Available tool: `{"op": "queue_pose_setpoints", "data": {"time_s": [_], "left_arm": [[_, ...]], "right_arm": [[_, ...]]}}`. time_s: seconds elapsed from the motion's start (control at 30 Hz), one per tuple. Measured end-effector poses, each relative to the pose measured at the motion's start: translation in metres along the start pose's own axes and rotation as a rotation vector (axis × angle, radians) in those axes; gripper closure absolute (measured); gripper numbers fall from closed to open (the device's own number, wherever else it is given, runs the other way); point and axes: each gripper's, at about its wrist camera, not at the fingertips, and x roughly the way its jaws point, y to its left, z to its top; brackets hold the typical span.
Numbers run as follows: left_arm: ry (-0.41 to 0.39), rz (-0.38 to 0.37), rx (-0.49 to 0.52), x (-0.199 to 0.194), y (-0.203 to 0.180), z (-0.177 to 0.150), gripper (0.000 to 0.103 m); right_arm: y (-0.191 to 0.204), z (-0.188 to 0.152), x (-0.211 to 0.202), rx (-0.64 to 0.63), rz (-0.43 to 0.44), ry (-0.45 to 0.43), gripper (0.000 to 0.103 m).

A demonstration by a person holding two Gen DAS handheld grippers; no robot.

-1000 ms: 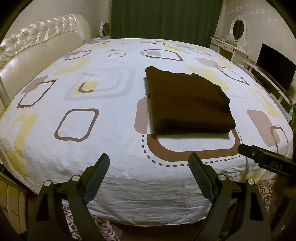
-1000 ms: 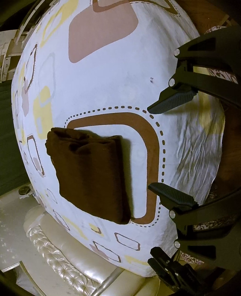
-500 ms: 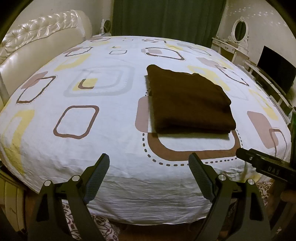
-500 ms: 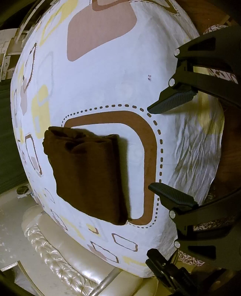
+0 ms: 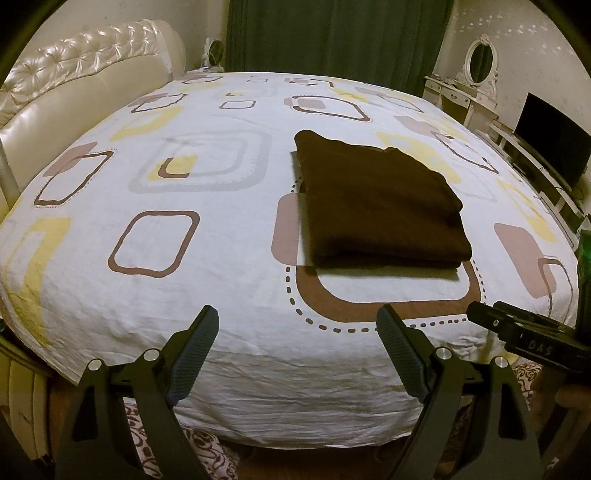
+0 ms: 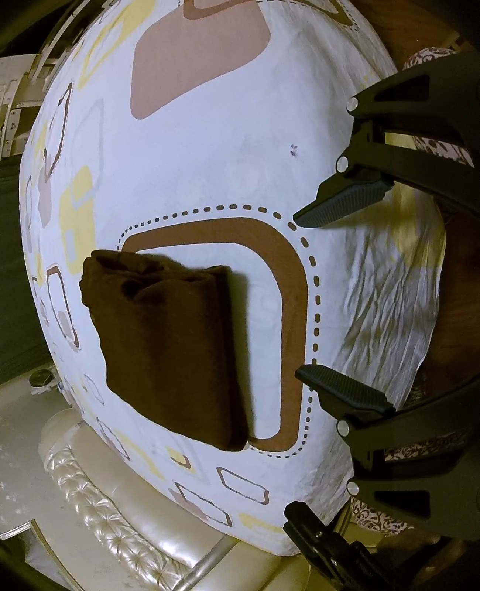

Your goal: Fold small clothes

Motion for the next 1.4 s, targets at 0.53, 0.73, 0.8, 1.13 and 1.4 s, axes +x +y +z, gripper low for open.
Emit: {"op": "queue_pose_setpoints", "data": {"time_s": [0.53, 0.73, 0.8, 1.13, 1.4], "left_arm": [[-0.002, 0.001, -0.002, -0.0022, 0.0005, 0.0017, 0.017], [0.001, 0.008, 0.000, -0.0020, 0.0001, 0.0018, 0.017], [0.003, 0.003, -0.002, -0.0022, -0.0006, 0.0020, 0.017], [0.003, -0.004, -0.011, -0.0024, -0.0007, 0.0022, 0.016], [0.004, -0.014, -0.001, -0.0028, -0.0046, 0.0013, 0.012]], "right_arm": [[0.0000, -0.0015, 0.0021, -0.004, -0.001, 0.007, 0.027], [-0.0001, -0.0023, 0.0035, -0.006, 0.000, 0.011, 0.027], [0.0000, -0.0027, 0.0039, -0.008, 0.000, 0.013, 0.027], [0.0001, -0.0025, 0.0059, -0.011, 0.001, 0.019, 0.027], [0.0005, -0.0031, 0.0060, -0.010, 0.001, 0.020, 0.027]]}}
